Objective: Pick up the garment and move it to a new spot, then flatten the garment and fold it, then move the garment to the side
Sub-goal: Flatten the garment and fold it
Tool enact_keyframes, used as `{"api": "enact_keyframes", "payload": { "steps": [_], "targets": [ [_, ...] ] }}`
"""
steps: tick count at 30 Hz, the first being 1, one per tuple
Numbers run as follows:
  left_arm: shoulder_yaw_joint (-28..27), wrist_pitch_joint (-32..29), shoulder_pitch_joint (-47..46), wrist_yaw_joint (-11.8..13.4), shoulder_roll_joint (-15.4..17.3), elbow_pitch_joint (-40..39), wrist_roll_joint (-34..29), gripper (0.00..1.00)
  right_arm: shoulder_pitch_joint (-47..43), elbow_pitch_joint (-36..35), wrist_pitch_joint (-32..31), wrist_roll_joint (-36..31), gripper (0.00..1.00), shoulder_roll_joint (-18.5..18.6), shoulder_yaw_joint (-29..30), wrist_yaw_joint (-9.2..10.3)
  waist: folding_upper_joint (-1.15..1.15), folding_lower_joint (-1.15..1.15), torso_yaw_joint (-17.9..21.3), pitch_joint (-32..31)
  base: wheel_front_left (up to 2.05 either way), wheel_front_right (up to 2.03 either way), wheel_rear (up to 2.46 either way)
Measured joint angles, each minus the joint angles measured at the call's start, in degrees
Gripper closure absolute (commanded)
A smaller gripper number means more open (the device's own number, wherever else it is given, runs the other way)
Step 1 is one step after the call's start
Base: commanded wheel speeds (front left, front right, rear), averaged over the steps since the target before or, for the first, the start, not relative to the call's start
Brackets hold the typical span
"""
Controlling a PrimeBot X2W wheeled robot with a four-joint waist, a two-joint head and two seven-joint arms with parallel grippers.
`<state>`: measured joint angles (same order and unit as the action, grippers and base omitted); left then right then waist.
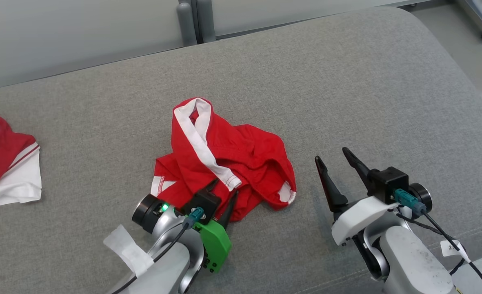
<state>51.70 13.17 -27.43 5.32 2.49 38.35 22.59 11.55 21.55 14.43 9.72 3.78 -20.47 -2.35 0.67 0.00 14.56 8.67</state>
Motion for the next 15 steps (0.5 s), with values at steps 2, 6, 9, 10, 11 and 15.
{"api": "enact_keyframes", "payload": {
  "steps": [2, 6, 9, 10, 11, 15],
  "targets": [
    [0.14, 0.03, -0.37, 0.00, -0.01, -0.02, 0.02, 1.00, 0.00, -0.14, 0.01, 0.01, 0.00, 0.12, 0.66, 0.48, 0.00, 0.00, -0.26, -0.08, 0.00, 0.00, 0.00],
    [0.19, 0.31, -0.58, 0.04, 0.00, -0.42, 1.31, 1.00, -0.01, -0.21, 0.01, 0.01, 0.00, 0.10, 0.91, 0.51, 0.00, 0.00, -1.01, -0.41, 0.00, 0.00, 0.00],
    [0.32, 0.57, -0.58, 0.08, 0.00, -1.75, 2.01, 1.00, -0.02, -0.25, 0.01, 0.01, 0.00, 0.12, 1.03, 0.51, 0.00, 0.00, -1.67, -0.63, 0.00, 0.00, 0.00],
    [0.31, 0.58, -0.58, 0.08, -0.01, -2.23, 2.41, 1.00, -0.03, -0.25, 0.00, 0.01, 0.00, 0.12, 1.08, 0.51, 0.00, 0.00, -1.90, -0.71, 0.00, 0.00, 0.00],
    [0.26, 0.60, -0.58, 0.08, -0.01, -2.69, 2.96, 1.00, -0.03, -0.26, 0.00, 0.01, 0.00, 0.12, 1.10, 0.51, 0.00, 0.00, -2.14, -0.79, 0.00, 0.00, 0.00],
    [-0.81, 1.03, -0.53, 0.08, 0.00, -6.17, 7.09, 1.00, -0.10, -0.32, 0.01, 0.01, 0.00, 0.14, 1.36, 0.51, 0.00, 0.00, -3.13, -1.14, 0.00, 0.00, 0.00]
  ]
}}
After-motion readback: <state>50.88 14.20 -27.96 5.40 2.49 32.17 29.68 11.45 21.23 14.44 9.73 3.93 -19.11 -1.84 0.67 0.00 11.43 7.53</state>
